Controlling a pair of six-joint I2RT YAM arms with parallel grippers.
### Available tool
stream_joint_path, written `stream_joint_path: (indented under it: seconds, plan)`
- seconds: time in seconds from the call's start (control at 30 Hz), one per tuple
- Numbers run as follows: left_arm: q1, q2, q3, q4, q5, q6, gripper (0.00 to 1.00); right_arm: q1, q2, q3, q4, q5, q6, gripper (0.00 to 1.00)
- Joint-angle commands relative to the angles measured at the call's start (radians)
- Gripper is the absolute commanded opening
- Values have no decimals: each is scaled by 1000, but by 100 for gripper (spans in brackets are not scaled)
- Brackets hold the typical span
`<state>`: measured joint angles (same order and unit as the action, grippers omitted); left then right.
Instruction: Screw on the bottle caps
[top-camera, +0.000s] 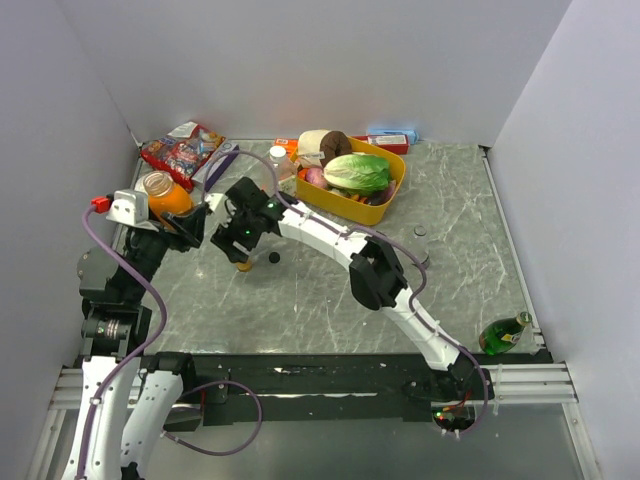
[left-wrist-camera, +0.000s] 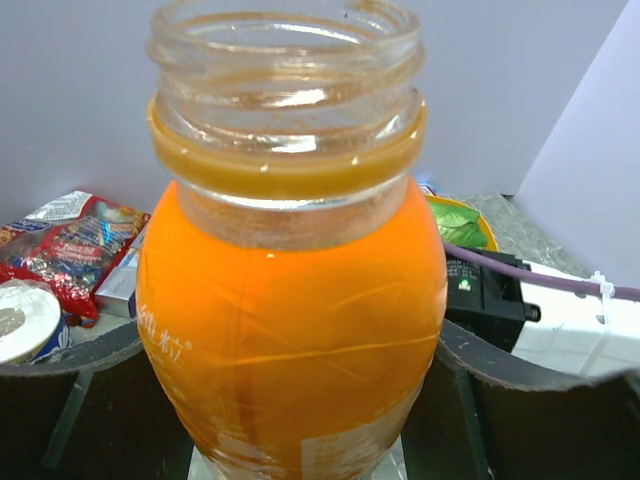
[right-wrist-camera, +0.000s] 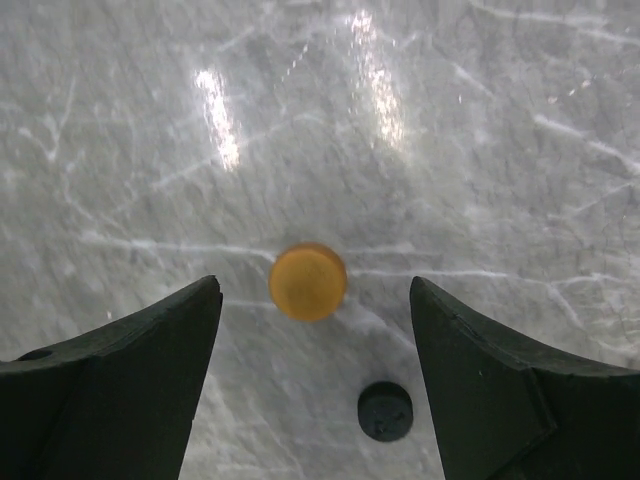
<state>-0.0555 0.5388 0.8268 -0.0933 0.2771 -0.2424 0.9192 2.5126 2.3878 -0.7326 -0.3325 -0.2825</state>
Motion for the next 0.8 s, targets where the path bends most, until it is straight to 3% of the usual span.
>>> stream_joint_path:
  seconds: [0.0, 0.17, 0.77]
  plan:
    - [5, -10, -3, 7, 33, -23, 1, 24, 41, 44, 87, 102, 78, 86]
    - [5, -7, -2, -8, 40, -31, 1, 33, 58, 30, 84, 141, 121, 87]
    - [6, -3, -26, -16, 53, -35, 1, 49, 64, -47, 73, 151, 172, 77]
